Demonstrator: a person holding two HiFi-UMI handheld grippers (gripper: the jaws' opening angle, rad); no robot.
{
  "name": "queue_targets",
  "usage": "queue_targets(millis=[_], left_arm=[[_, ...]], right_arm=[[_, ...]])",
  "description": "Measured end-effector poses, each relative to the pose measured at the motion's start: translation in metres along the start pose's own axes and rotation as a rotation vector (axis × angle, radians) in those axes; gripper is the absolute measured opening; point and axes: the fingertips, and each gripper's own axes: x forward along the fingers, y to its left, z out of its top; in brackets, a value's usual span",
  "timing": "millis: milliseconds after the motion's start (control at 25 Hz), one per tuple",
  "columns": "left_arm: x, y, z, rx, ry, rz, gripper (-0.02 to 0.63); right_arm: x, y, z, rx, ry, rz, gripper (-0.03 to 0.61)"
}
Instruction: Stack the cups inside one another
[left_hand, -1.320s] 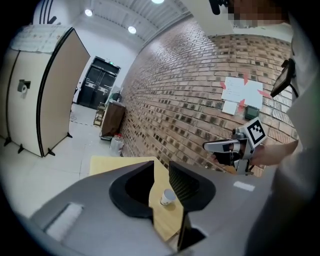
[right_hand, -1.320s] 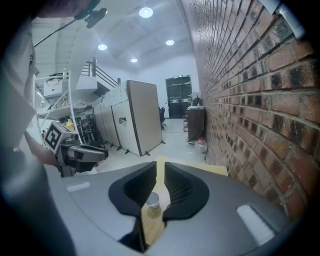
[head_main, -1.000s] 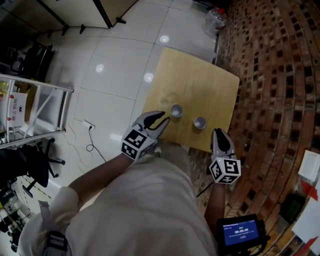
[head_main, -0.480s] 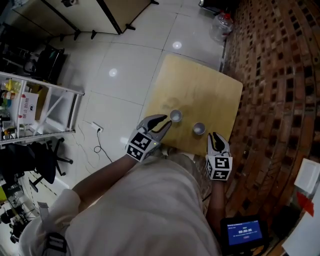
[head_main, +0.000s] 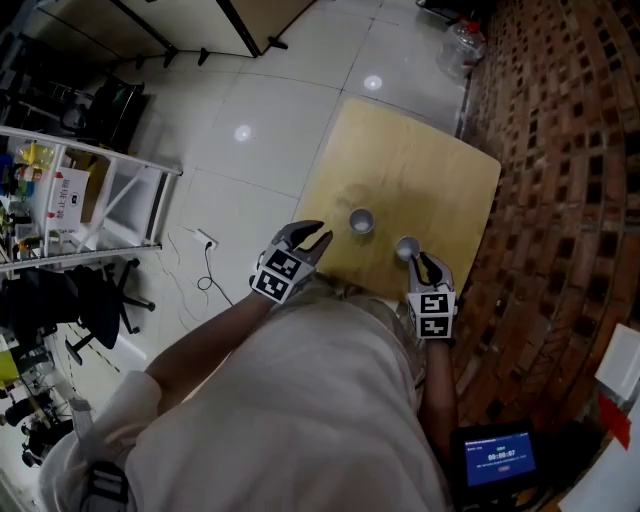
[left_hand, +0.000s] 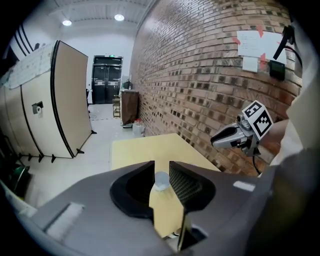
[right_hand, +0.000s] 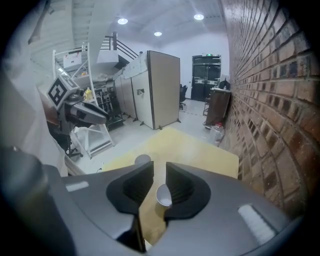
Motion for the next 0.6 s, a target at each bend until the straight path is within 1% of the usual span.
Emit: queue_targets(millis=[160,320,600], left_arm=[[0.010,0.008,-0.010,0.006,0.032,0.013,0.107],[0.013,0.010,-0.019,0.012,0.067,0.002,0.107],[0.028,0.005,-0.025,0.029,0.090,-0.017,0.107]], right_arm=[[0.013,-0.003,-0.001,-0.012,0.007,0.013,0.078],[0.021,0.003,-0.006,-0.011,0.030,0.024,0.078],[0.038,0.003,-0.030,-0.019,0.082,0.035,0.078]])
